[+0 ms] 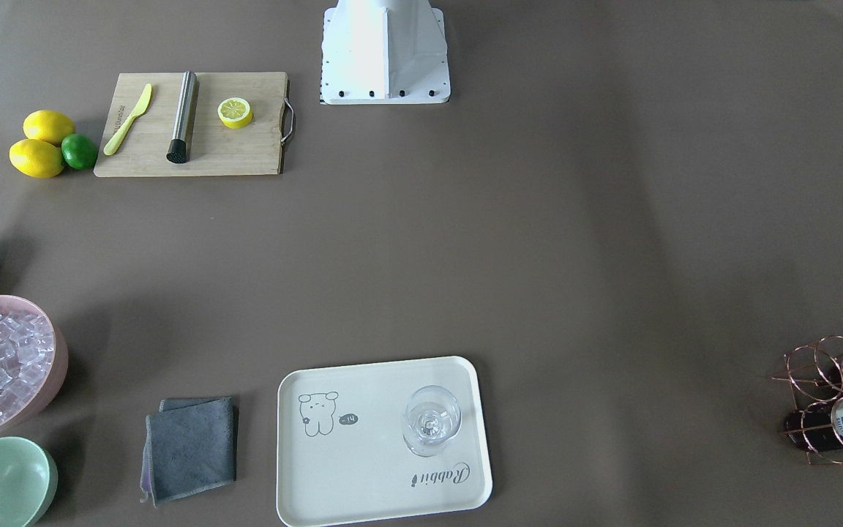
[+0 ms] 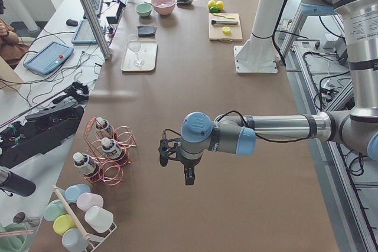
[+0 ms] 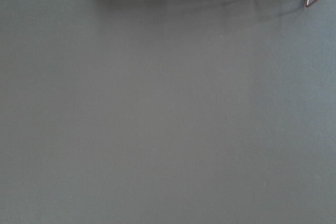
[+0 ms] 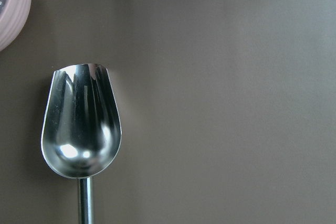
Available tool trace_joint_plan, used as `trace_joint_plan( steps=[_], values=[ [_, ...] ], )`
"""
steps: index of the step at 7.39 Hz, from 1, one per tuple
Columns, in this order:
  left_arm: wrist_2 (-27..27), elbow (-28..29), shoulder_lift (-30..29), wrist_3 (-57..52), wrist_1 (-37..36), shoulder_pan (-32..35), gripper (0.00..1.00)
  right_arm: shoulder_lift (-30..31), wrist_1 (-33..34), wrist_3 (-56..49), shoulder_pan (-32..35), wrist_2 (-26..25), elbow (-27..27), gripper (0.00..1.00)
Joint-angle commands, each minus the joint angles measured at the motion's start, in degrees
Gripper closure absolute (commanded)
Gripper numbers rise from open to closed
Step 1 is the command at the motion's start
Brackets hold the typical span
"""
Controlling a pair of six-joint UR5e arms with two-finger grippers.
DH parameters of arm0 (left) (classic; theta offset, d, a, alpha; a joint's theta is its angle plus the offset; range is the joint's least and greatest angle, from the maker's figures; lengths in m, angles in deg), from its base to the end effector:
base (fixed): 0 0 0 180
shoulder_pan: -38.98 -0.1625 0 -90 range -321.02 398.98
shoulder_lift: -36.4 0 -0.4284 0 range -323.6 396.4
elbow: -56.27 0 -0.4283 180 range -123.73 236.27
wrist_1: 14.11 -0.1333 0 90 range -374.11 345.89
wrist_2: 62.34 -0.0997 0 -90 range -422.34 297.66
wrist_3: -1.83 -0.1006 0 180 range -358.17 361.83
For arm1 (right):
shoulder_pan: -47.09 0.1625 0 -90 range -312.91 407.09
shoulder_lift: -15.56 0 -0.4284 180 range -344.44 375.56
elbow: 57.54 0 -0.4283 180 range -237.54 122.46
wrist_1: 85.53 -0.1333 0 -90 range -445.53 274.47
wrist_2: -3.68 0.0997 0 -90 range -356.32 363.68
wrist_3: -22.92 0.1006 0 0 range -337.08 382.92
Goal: Take tea from basket to plate
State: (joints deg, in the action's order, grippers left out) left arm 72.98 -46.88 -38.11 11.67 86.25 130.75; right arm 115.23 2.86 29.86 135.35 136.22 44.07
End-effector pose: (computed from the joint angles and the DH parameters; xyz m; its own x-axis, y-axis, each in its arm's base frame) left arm -0.0748 -0.4200 0.6490 0.6903 -0.0928 -0.7176 0.1508 0.9884 0.0171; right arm 0.0513 -0.4620 0.6381 0.7335 0.0568 0.6773 -0.0587 0.9981 -0.0201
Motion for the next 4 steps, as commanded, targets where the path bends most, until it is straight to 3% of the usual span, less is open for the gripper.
trace_joint_plan(
  steps=[1, 4],
  values=[
    [-0.14, -0.47, -0.28, 0.00, 0.10, 0.00, 0.02, 0.08, 0.20, 0.00, 0.07, 0.26, -0.01, 0.00],
    [-0.49, -1.27, 0.24, 0.00, -0.07, 0.08, 0.02, 0.17, -0.23, -0.09, 0.07, -0.08, -0.27, 0.00]
  ],
)
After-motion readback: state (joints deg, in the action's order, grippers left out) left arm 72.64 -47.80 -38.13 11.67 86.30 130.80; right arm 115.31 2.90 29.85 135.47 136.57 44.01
